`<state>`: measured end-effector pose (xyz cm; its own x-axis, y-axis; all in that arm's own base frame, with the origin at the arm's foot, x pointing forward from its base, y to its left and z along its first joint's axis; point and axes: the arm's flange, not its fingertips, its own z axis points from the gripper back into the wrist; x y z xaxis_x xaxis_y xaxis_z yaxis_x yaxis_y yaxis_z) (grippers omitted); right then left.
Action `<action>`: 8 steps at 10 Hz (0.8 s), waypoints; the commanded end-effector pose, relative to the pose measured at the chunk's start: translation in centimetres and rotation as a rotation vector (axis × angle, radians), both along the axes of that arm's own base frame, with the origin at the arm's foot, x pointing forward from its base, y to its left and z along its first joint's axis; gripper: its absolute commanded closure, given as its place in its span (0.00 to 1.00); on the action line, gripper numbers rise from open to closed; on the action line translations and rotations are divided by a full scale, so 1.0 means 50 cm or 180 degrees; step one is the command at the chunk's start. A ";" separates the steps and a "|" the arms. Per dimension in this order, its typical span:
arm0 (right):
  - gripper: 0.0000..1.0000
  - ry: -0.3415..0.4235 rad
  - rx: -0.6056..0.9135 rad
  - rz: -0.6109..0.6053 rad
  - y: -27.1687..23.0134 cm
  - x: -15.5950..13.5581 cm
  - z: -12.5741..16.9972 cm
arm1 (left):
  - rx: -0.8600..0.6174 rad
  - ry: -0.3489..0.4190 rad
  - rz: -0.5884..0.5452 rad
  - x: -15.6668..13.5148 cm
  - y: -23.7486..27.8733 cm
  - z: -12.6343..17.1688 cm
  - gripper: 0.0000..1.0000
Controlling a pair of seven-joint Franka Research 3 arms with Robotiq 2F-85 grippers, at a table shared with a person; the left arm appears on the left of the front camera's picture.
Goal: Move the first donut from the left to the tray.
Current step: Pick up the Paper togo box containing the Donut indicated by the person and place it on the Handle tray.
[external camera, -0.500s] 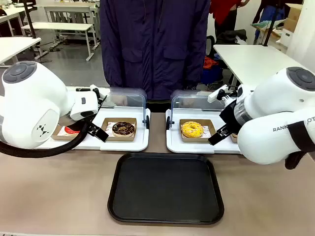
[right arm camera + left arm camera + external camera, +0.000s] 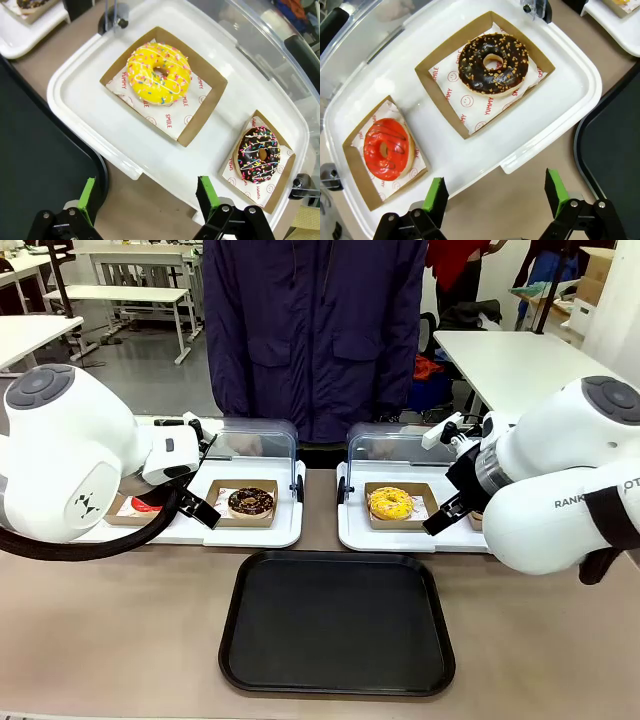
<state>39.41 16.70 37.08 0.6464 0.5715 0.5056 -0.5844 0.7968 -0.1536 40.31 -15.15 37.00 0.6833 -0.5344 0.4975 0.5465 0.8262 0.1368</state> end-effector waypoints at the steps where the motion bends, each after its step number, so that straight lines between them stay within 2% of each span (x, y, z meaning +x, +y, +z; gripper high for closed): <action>1: 0.00 0.0000 0.0002 -0.0001 0.000 0.000 0.000 | 0.0001 -0.0001 -0.0001 0.000 0.000 0.000 0.00; 5: 0.00 0.0000 0.0000 0.0000 0.000 0.000 0.000 | 0.0001 -0.0001 -0.0001 0.000 0.000 0.000 0.00; 6: 0.00 -0.0114 -0.0050 -0.0145 0.002 0.032 0.050 | 0.0000 0.0000 0.0000 0.000 0.000 0.000 0.00; 8: 0.00 -0.0200 0.0178 -0.0167 -0.035 0.066 0.189 | -0.0188 -0.0006 -0.0098 0.021 0.028 0.118 0.00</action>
<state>42.04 15.58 42.94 0.6392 0.5259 0.5612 -0.5371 0.8275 -0.1637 40.78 -15.22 39.64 0.6751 -0.5214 0.5220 0.5467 0.8286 0.1206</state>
